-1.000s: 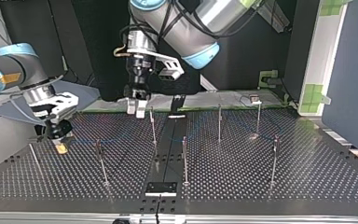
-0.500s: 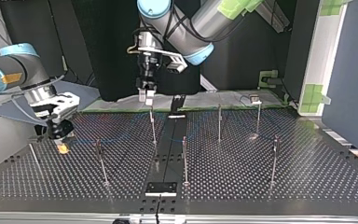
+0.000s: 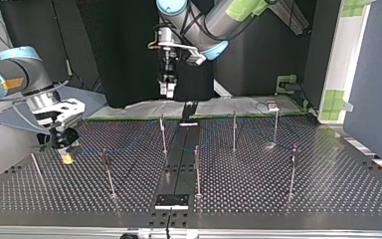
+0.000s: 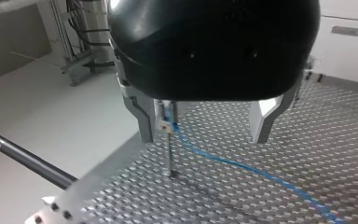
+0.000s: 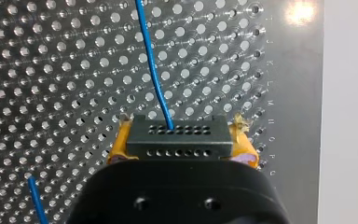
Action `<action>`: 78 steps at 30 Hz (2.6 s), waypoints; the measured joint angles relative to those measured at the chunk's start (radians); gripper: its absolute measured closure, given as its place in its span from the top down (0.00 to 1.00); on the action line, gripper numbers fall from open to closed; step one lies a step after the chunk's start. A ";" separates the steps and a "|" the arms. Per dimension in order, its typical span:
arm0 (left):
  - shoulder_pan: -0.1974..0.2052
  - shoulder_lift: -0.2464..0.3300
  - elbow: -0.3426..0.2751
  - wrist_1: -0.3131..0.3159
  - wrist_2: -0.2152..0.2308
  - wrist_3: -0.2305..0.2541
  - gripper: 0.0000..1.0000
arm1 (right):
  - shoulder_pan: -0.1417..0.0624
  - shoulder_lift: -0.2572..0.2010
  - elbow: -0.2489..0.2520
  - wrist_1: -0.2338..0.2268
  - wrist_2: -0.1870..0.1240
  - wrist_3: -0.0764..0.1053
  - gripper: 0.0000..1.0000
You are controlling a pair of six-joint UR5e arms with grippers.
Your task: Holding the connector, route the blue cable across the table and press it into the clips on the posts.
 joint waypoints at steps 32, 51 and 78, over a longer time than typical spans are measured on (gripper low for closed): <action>-0.035 -0.205 -0.264 0.265 0.000 -0.031 1.00 | -0.005 0.001 0.000 0.001 0.004 0.001 0.00; -0.040 -0.206 -0.358 0.337 -0.004 0.046 1.00 | -0.011 0.001 0.000 0.001 0.014 0.000 0.00; -0.040 -0.206 -0.358 0.337 -0.004 0.046 1.00 | -0.011 0.001 0.000 0.001 0.014 0.000 0.00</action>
